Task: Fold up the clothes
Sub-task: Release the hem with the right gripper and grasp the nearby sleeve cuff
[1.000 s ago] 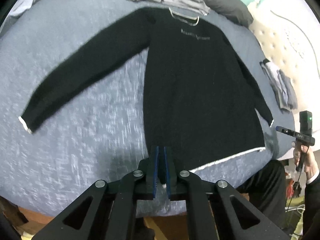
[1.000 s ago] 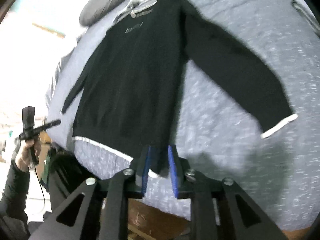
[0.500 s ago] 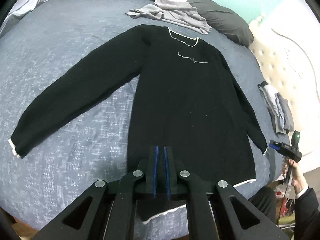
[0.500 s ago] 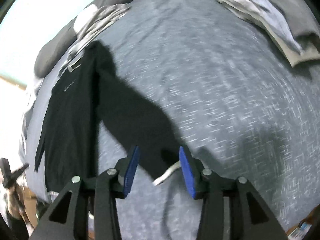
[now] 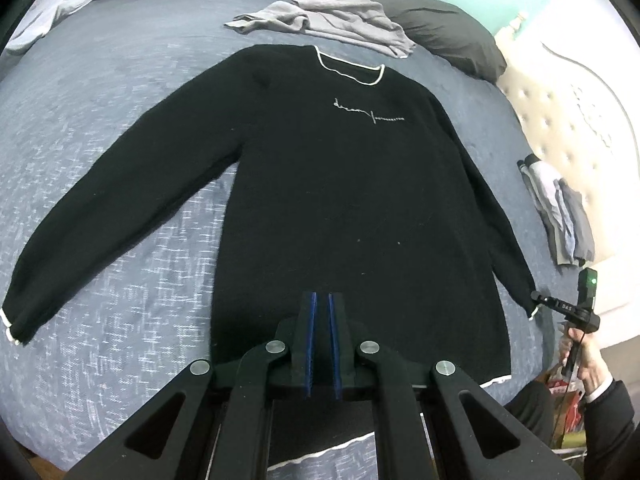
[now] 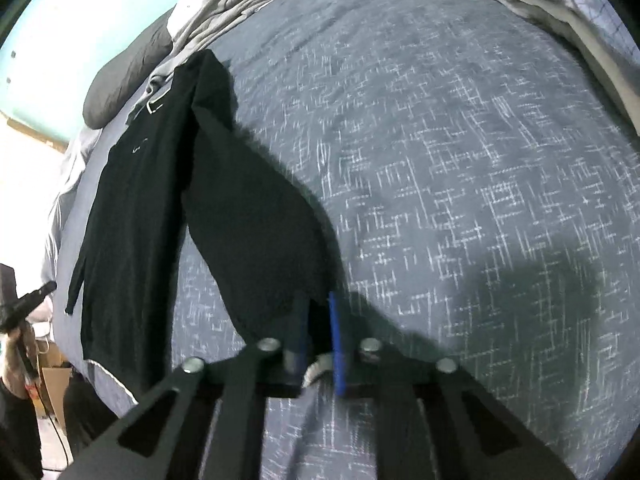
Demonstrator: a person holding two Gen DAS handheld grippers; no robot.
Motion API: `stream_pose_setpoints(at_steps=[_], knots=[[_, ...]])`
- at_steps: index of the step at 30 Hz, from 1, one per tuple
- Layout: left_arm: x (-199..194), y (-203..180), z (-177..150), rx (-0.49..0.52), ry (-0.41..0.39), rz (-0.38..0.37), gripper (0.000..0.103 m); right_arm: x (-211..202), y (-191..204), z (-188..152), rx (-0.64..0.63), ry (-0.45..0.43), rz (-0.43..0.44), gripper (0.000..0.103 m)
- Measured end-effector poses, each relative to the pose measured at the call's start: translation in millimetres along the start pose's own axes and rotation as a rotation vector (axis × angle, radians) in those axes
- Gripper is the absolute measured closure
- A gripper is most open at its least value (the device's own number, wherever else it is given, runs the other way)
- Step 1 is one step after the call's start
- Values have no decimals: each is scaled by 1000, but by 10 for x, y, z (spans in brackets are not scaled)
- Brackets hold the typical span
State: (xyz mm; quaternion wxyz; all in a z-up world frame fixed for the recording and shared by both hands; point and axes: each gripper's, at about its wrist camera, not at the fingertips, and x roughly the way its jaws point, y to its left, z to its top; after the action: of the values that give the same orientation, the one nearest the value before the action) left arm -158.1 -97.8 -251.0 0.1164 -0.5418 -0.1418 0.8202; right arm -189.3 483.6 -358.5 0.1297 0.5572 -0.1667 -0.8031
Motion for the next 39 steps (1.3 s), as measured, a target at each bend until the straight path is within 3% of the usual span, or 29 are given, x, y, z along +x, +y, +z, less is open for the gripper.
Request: stream_pose_setpoints(at_steps=[11,17,27,33,39], knots=[[-31,-154,62,22,-2,6,96,-579,-95,183,-32,-91,12,99],[-38,-122,89,19,-1,19,96,-815,-507,324,25,-134,-48,99],[109,-118,112,21,25,48,96,-632,-990,432,69,-156,-76,99],[181,-100,146,14,30,64,96,-767,-1114,607,69,-219,-113,99],[236,-124,148,15,38,63,96,-592,-1149,623,51,-206,-166,99]])
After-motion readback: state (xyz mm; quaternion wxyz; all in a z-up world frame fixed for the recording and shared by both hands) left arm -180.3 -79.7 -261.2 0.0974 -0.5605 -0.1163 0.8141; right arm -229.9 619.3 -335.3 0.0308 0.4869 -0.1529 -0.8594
